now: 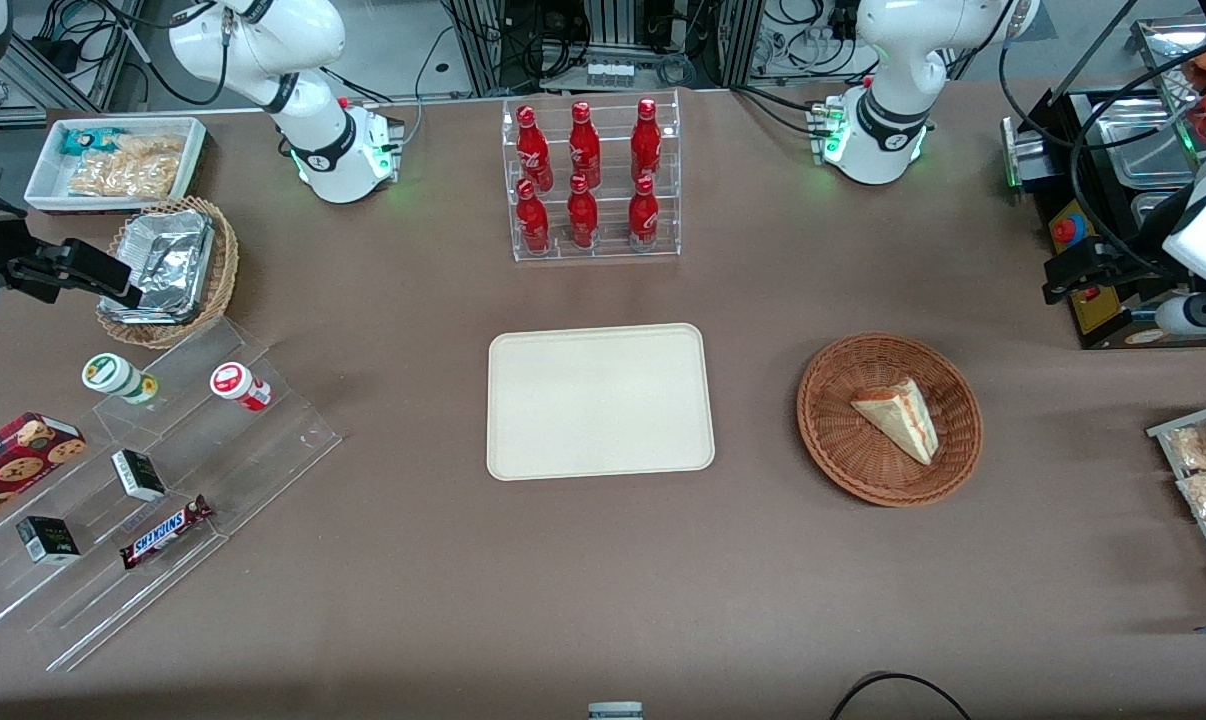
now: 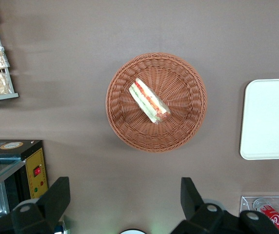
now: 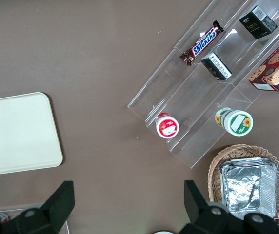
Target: Place sandwich from basket to tray
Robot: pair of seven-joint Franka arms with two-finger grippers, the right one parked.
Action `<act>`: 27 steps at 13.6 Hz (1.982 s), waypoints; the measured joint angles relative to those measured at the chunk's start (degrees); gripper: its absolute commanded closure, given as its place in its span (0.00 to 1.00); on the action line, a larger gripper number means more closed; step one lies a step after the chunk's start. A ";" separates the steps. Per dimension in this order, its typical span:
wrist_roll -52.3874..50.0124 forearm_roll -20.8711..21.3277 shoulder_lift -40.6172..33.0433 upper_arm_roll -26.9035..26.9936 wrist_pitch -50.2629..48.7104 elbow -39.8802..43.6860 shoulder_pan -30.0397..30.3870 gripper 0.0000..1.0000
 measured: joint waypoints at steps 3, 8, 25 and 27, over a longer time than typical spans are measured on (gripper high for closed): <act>0.00 0.32 -0.04 0.23 -0.28 -0.22 0.08 0.00; -1.20 0.48 2.51 -0.29 6.85 -7.95 0.06 0.00; -38.03 0.66 6.79 -4.95 54.46 -43.69 -0.06 0.00; -38.15 0.66 8.96 -4.94 56.01 -43.74 -0.05 0.01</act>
